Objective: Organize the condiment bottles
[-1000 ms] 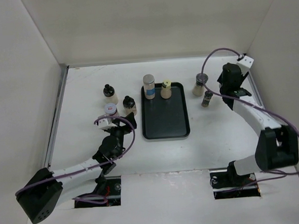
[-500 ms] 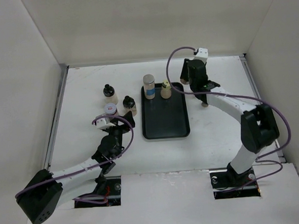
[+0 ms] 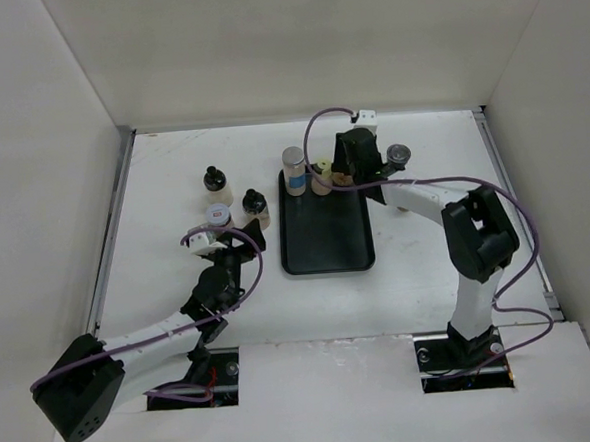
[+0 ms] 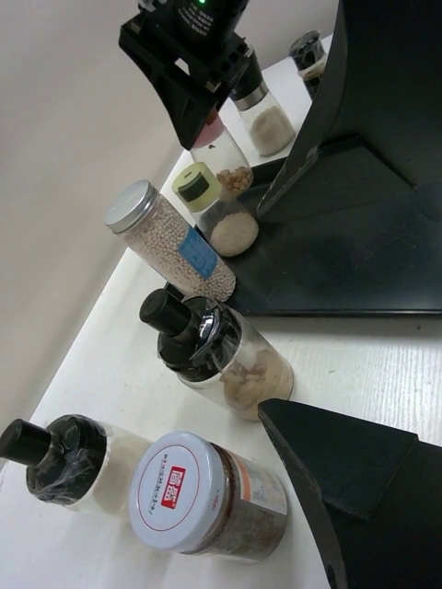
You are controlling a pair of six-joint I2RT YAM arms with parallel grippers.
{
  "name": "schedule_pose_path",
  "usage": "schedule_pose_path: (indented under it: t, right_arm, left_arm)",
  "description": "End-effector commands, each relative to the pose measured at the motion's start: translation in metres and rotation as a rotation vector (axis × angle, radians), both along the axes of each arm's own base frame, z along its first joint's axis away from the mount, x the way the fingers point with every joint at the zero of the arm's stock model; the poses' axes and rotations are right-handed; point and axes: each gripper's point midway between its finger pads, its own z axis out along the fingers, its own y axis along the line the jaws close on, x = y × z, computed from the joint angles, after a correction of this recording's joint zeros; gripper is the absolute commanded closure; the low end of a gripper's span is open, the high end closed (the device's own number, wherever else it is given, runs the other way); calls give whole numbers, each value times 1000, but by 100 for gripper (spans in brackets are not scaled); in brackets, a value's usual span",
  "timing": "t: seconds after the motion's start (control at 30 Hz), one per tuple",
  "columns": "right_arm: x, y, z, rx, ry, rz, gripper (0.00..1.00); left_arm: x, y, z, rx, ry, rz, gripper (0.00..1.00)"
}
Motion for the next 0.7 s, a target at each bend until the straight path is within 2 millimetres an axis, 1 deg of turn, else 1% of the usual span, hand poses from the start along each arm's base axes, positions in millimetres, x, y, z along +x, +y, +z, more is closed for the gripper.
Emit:
schedule_pose_path:
  t: [0.0, 0.1, 0.23, 0.3, 0.37, 0.43, 0.5, 0.57, 0.6, 0.67]
  right_arm:
    - [13, 14, 15, 57, -53, 11, 55]
    - [12, 13, 6, 49, -39, -1, 55]
    - [13, 13, -3, 45, -25, -8, 54]
    - [13, 11, -1, 49, -32, -20, 46]
    - [13, 9, 3, 54, -42, -31, 33]
    - [10, 8, 11, 60, -55, -31, 21]
    - [6, 6, 27, 68, -76, -29, 13]
    - [-2, 5, 43, 82, -98, -23, 11]
    - [-8, 2, 54, 96, -116, -26, 9]
    - [-22, -3, 67, 120, -140, -34, 8]
  left_arm:
    - [2, -1, 6, -30, -18, -4, 23]
    - [2, -4, 6, -30, -19, -21, 23]
    - [2, -1, 7, -34, -22, -10, 23]
    - [4, -2, 6, -28, -17, -11, 23]
    - [5, -2, 6, -24, -16, -10, 23]
    - [5, 0, 7, -20, -12, 0, 23]
    - [8, 4, 7, -8, 2, 24, 23]
    - [13, 4, 6, 10, 22, 38, 23]
    - [15, 5, 6, 27, 39, 47, 23]
    - [17, 7, 10, 44, 60, 58, 23]
